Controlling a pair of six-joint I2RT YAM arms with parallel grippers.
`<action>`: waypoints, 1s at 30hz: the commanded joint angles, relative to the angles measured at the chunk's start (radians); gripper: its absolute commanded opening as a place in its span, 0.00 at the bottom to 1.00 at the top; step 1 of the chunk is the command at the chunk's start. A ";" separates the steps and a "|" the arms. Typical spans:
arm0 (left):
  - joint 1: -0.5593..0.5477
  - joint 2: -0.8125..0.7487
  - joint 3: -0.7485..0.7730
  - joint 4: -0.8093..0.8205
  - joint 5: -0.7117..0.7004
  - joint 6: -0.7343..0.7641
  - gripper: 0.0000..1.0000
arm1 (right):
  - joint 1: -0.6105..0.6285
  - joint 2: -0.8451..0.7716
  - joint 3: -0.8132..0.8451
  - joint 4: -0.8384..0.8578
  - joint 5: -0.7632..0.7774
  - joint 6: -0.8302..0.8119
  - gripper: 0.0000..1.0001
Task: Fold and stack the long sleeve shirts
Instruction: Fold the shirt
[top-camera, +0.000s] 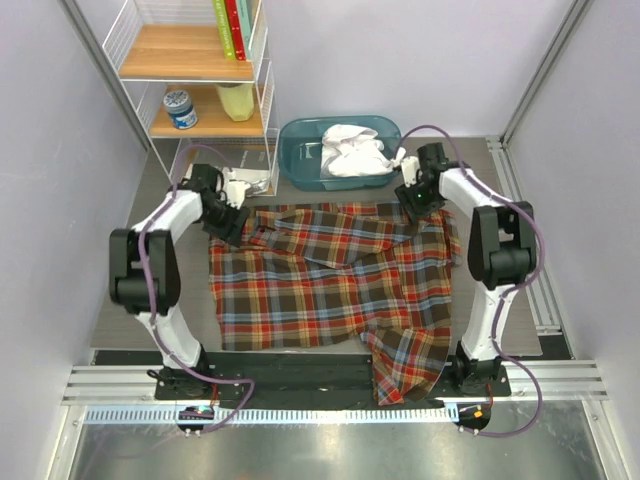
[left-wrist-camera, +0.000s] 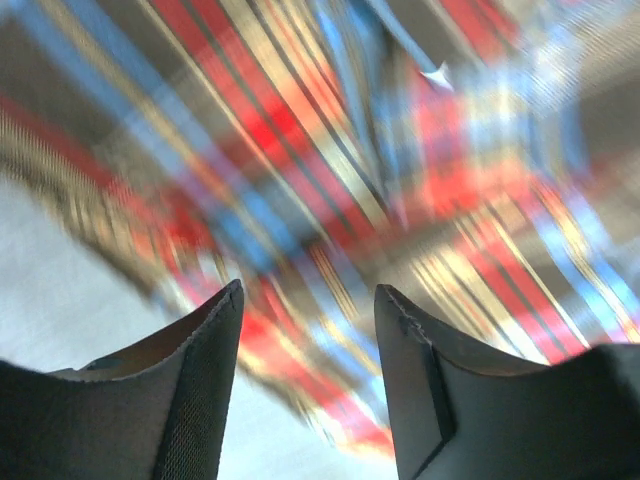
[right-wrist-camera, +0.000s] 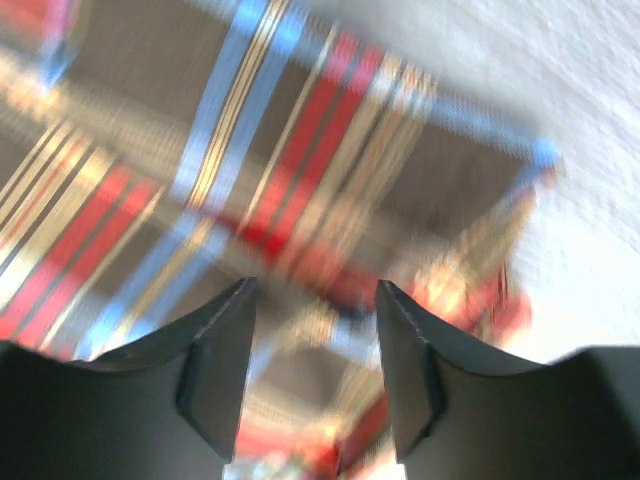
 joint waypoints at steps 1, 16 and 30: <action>-0.005 -0.246 -0.072 -0.049 0.122 0.078 0.58 | -0.005 -0.247 -0.041 -0.175 -0.140 -0.076 0.59; -0.025 -0.159 -0.209 -0.013 -0.082 0.115 0.54 | 0.004 -0.269 -0.412 -0.090 -0.088 -0.137 0.55; 0.036 -0.087 -0.080 0.010 -0.121 0.232 0.50 | 0.002 -0.191 -0.138 -0.200 -0.156 -0.128 0.56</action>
